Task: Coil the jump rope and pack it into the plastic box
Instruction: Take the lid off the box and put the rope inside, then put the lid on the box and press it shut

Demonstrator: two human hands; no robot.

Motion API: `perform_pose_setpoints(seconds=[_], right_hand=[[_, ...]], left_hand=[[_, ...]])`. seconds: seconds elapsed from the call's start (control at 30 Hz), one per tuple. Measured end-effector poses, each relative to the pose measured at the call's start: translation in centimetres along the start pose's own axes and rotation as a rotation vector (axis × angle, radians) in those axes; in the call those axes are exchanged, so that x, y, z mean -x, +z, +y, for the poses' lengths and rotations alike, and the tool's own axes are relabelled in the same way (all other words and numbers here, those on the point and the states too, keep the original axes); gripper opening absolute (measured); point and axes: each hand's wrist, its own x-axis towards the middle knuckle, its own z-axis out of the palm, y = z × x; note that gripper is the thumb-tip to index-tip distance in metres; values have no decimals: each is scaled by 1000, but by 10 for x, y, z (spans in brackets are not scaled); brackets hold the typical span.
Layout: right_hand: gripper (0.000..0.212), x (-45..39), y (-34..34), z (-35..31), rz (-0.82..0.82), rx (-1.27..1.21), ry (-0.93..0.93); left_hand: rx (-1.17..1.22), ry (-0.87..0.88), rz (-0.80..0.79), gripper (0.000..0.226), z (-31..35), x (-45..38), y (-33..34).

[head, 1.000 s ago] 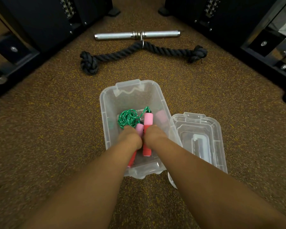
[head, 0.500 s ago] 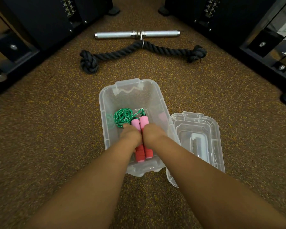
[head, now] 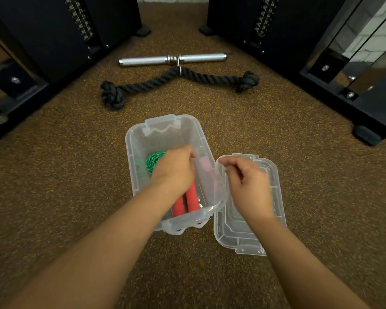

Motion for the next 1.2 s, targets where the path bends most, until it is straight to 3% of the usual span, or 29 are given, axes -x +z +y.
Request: perform_pose_setpoints(seconds=[0.17,0.3,0.47,0.57,0.67,0.87,1.03,1.2], right_hand=[[22,16,-33,33,127,-46,224],[22,42,-55,76,109,43,381],[34,83,-69,119,-49,148,601],[40,106,-66,141,-145,187,684],[40,118,-62,143,-139,170,702],[40,113,-55,128,-70,39,789],[42,107,-61,116,138,-392,1087],[31,106,-77,87,239,-646,1038]], left_hand=[[91,322,-9,26,52,35,21],[44,508,-230,29,88,73,58],[-176,296,-569,54,71,95,131],[-178,113,-681,67,50,100,157],[-223,71,-785,67,39,107,167],[-142,-50,-825,68,50,108,166],[71,-244,-841,78,85,111,157],[175,-353,-723,103,127,106,134]])
